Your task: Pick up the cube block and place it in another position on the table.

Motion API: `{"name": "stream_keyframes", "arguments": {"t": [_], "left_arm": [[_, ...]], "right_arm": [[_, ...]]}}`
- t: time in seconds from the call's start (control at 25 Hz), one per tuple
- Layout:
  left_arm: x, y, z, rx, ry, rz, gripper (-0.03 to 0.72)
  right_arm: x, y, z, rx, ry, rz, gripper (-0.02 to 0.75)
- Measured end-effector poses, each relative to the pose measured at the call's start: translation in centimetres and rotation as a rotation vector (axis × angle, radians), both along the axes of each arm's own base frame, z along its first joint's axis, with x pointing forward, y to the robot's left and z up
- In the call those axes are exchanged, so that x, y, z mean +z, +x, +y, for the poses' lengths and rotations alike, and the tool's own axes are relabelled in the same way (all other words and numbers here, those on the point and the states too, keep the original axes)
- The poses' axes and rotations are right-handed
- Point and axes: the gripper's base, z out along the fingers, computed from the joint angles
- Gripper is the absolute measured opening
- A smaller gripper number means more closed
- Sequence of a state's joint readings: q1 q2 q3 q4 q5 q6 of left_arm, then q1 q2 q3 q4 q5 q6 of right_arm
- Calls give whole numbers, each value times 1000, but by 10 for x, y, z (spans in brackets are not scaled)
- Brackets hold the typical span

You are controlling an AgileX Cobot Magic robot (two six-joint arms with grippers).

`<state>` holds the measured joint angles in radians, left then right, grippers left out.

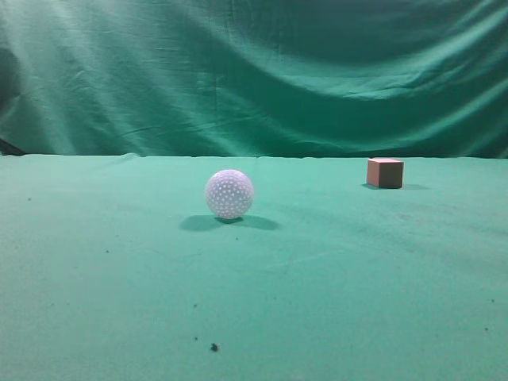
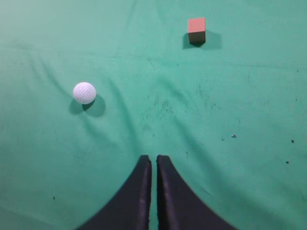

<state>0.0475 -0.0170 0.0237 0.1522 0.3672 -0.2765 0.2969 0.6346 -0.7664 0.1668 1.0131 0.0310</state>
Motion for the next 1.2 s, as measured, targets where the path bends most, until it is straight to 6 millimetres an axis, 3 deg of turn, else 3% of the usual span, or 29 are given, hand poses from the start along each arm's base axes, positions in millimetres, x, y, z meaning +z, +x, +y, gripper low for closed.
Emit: {"name": "stream_keyframes", "arguments": {"t": [0.16,0.28,0.52,0.8,1.0,1.2], "left_arm": [[0,0,0,0,0,0,262],[0,0,0,0,0,0,262],[0,0,0,0,0,0,262],[0,0,0,0,0,0,262],[0,0,0,0,0,0,262],[0,0,0,0,0,0,262]], "right_arm": [[-3,3,-6,7,-95,-61,0],[-15,9,-10,-15,-143,-138,0],[-75,1,-26,-179,-110,-291,0],[-140,-27,-38,-306,-99,-385,0],[-164,-38,-40,-334,-90,-460,0],[-164,-39,-40,-340,-85,-494,0]]}}
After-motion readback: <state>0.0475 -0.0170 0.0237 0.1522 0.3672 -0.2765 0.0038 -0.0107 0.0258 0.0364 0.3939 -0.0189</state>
